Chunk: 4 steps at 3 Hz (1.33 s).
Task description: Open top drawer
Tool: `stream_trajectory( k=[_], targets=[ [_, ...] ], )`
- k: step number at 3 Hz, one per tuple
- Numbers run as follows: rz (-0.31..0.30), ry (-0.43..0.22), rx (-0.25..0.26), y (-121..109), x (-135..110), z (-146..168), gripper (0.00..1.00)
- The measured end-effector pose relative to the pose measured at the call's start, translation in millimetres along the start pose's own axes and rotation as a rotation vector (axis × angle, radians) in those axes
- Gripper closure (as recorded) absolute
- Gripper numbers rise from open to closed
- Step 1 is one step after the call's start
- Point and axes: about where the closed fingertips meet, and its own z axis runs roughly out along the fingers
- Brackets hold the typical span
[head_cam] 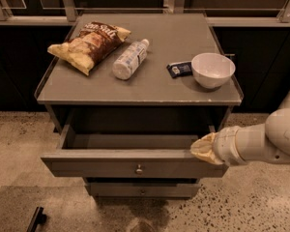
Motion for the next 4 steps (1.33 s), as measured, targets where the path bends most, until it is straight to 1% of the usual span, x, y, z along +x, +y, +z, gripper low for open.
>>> stream_trajectory(
  k=[1,2,3,4],
  targets=[
    [-0.006,0.003,0.002,1.1,-2.4,-3.6,1.00],
    [-0.019,-0.032,0.025,-8.9,-8.6,-3.0,1.00],
    [-0.043,-0.065,0.010,-32.0,-17.8,13.3,1.00],
    [-0.044,-0.080,-0.045,-53.3,-23.4,46.7,1.00]
  ],
)
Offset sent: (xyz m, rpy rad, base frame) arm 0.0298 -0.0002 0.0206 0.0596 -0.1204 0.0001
